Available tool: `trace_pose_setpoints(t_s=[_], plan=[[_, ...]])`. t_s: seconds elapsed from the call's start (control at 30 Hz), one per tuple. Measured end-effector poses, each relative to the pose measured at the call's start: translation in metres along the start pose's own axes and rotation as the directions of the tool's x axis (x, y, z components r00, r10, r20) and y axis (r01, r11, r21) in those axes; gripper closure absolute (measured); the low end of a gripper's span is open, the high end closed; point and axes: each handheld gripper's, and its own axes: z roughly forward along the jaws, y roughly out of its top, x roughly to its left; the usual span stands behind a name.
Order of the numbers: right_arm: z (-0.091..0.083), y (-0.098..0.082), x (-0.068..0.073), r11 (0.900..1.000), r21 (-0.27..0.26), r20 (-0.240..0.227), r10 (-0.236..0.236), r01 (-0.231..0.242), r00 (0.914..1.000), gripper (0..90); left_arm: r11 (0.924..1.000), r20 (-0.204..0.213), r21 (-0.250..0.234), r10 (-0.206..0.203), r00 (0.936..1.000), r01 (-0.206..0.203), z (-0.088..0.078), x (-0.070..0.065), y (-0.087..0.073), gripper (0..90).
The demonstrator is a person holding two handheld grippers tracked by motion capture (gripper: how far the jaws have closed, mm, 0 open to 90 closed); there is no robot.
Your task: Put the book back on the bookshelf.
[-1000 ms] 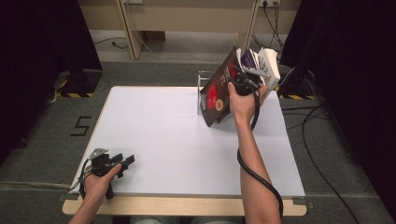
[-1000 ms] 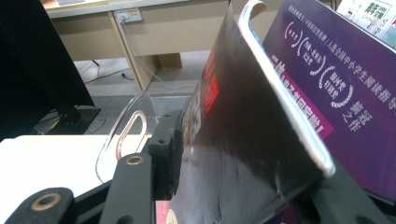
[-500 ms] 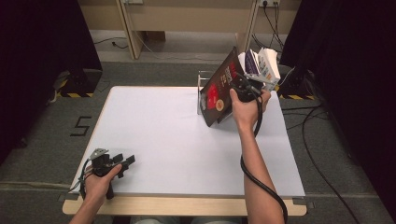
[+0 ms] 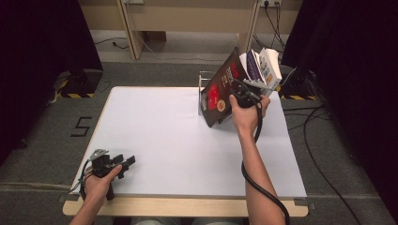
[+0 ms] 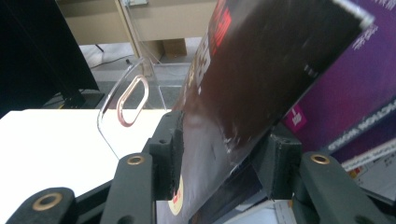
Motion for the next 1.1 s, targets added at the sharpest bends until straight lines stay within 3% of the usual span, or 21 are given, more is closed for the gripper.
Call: trace_pose_setpoints(t_s=[1.1], plan=[[-0.013, -0.017, -0.007, 1.0, -0.006, -0.005, 0.013, -0.013, 0.9999, 57.3, 1.0, -0.002, 0.002, 0.003, 1.0, -0.003, 0.0, -0.001, 0.0, 34.9]])
